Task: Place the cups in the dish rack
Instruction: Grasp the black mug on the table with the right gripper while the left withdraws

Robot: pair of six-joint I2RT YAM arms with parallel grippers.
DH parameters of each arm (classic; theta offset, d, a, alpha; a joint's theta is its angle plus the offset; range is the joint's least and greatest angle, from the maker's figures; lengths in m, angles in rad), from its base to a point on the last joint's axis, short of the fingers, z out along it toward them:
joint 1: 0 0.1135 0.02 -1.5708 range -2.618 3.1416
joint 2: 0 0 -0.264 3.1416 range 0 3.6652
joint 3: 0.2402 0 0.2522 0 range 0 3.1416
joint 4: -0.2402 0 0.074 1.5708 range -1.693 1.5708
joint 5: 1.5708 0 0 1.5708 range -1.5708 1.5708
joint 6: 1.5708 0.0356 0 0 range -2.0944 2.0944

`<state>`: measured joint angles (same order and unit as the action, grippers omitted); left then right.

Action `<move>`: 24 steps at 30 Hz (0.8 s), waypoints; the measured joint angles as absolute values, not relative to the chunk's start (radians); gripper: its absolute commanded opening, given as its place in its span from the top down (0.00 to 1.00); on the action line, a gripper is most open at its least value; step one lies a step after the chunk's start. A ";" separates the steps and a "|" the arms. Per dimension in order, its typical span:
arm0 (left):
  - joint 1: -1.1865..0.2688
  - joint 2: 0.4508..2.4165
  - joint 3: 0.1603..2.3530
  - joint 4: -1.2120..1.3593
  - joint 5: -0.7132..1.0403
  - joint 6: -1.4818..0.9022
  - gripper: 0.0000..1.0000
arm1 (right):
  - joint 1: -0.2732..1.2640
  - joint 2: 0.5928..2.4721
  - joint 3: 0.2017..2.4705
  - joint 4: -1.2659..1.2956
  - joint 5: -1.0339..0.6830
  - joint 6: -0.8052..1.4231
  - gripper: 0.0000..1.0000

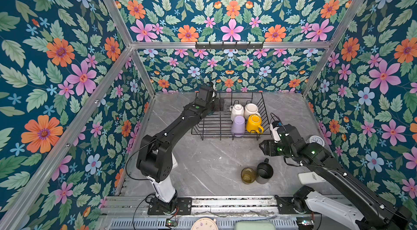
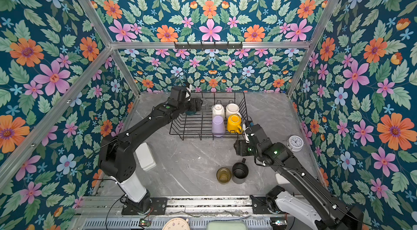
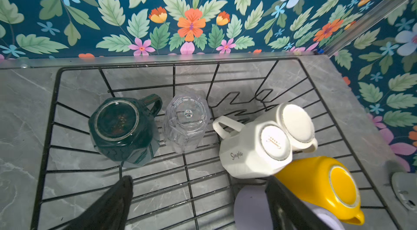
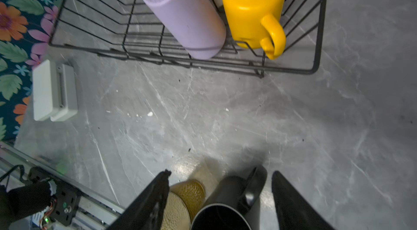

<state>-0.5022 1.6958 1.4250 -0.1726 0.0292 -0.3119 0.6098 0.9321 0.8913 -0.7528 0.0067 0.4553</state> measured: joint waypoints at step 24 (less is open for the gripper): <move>-0.501 1.264 1.037 0.145 -0.036 -0.366 0.03 | 0.756 0.902 0.696 -0.944 0.033 0.744 0.69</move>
<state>-0.5007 1.2640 1.0374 0.1448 -0.0360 -0.3664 0.7559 0.9024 0.6956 -0.9436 0.0334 0.7444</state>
